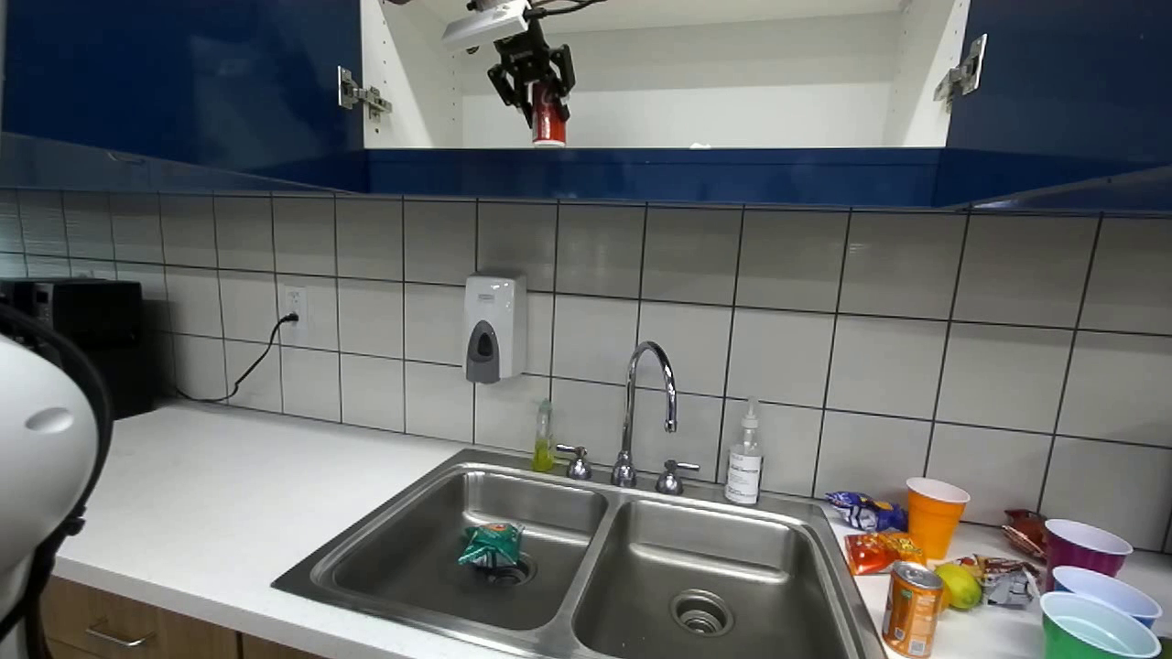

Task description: Remove the red can from the upper cabinet and put it in the sink on the left.

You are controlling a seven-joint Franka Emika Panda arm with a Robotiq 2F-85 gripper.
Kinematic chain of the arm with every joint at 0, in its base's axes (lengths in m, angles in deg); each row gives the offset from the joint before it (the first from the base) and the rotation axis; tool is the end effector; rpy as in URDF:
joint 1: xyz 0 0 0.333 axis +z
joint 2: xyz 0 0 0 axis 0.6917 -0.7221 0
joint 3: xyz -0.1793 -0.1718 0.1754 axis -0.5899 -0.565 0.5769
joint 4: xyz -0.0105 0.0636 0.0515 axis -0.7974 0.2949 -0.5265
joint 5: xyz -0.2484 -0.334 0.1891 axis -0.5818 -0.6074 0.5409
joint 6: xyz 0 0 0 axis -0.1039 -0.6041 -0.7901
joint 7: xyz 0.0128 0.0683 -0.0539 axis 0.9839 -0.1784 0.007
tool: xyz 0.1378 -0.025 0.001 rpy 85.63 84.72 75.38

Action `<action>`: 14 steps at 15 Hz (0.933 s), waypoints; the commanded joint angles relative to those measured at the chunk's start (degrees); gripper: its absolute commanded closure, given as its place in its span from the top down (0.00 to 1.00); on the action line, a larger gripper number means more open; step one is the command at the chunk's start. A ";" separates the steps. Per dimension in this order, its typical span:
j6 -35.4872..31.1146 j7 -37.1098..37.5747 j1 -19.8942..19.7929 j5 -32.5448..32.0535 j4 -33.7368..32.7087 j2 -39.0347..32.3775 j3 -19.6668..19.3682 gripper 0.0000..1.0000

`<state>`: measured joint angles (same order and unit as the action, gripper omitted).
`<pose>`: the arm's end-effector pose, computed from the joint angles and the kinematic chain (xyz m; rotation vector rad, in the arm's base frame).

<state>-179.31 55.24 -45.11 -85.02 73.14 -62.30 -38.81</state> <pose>0.6988 -0.0219 0.7513 2.7721 -0.1598 1.0128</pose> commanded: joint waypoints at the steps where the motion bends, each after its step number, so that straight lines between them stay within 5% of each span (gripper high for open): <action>1: 0.29 1.52 0.63 -2.00 1.28 1.97 0.04 0.39; 14: -1.27 2.84 0.59 -3.08 10.93 10.08 0.07 0.39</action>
<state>-179.46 56.09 -44.69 -86.09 80.45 -56.15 -38.80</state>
